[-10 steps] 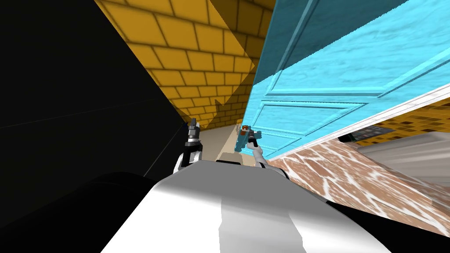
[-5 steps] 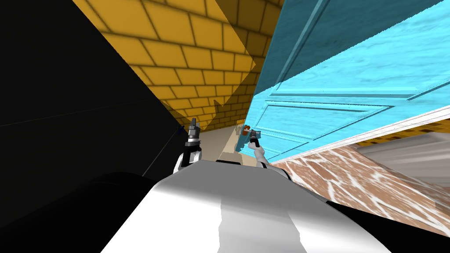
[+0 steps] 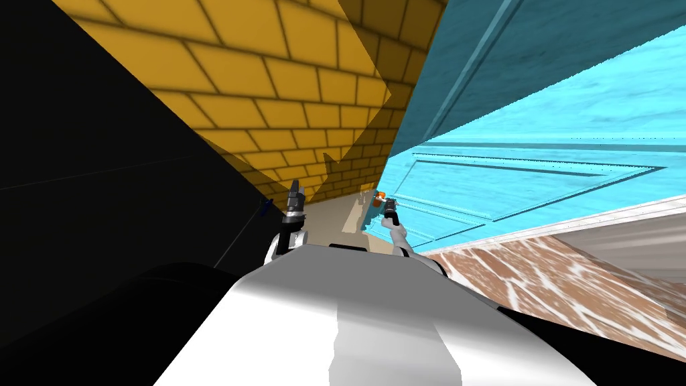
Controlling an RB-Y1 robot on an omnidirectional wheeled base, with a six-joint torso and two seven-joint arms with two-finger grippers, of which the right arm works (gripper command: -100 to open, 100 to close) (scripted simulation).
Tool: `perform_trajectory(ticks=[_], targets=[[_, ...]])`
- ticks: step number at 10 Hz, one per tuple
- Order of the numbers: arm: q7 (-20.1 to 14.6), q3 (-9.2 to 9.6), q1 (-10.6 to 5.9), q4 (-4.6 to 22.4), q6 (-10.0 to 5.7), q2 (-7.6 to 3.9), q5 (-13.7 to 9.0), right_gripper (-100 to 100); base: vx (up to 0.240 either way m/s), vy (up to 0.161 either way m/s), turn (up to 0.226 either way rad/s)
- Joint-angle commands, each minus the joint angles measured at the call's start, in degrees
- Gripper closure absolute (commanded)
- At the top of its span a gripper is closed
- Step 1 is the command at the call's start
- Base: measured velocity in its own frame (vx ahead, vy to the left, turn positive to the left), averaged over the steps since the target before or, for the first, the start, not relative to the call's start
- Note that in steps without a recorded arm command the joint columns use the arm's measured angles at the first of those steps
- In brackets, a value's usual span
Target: Push the door open
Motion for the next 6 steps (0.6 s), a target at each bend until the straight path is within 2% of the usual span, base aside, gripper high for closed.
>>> perform_trajectory(ticks=[1, 3, 4, 6], targets=[[0.48, -1.4, 0.23, -0.5, 0.28, -0.65, -0.33, 100, 0.173, 0.084, -0.078], [0.77, -2.67, 0.37, -0.44, 0.27, -1.13, -0.7, 100, 0.198, 0.07, -0.067], [0.77, -2.67, 0.37, -0.44, 0.27, -1.13, -0.7, 100, 0.128, 0.054, -0.039], [1.14, -4.23, 0.55, -0.37, 0.26, -1.7, -1.15, 100, 0.174, 0.079, -0.065]])
